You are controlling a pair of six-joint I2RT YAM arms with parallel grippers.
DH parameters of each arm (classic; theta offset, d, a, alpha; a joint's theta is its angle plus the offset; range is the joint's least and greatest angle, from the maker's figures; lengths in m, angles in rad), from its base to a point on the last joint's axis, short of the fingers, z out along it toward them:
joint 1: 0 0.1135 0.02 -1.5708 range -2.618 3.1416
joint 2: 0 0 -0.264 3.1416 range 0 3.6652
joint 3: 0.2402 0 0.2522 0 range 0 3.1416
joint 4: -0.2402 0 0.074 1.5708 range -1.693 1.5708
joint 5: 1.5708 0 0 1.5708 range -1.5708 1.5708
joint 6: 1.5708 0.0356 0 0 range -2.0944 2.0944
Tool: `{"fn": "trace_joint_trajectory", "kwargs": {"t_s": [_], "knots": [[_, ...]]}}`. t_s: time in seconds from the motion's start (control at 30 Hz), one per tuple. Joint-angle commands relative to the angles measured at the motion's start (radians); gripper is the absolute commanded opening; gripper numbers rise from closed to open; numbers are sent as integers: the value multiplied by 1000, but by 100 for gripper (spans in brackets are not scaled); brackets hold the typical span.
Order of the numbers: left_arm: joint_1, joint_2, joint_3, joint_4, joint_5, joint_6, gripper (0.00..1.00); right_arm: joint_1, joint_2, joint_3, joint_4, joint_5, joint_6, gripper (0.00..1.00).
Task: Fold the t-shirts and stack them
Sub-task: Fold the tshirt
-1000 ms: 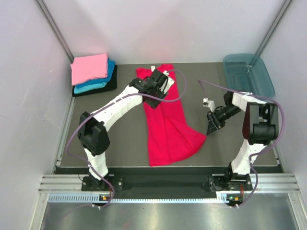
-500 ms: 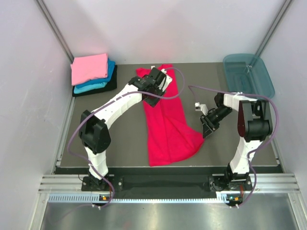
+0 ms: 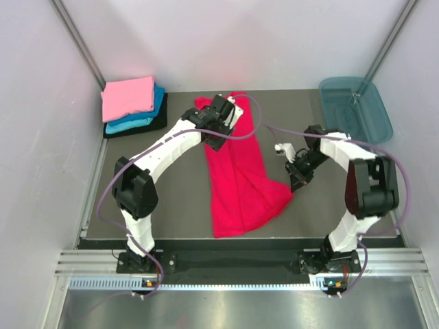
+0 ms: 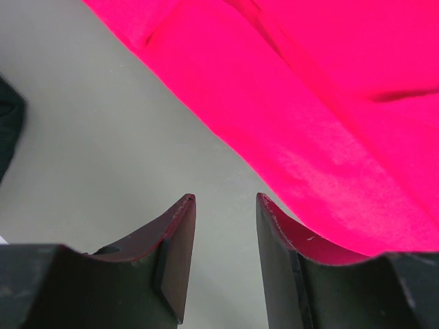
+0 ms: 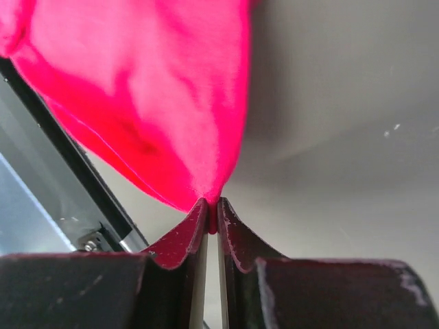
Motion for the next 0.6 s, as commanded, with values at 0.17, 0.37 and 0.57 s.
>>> {"fn": "trace_joint_trajectory", "kwargs": {"t_s": [0.17, 0.37, 0.57], "knots": [[28, -19, 42, 47, -36, 4, 45, 277, -247, 6, -57, 63, 13, 10], [31, -35, 30, 50, -43, 8, 45, 401, -273, -37, -63, 69, 47, 10], [37, -51, 14, 54, -53, 12, 45, 510, -299, -50, -58, 117, 61, 10]]}}
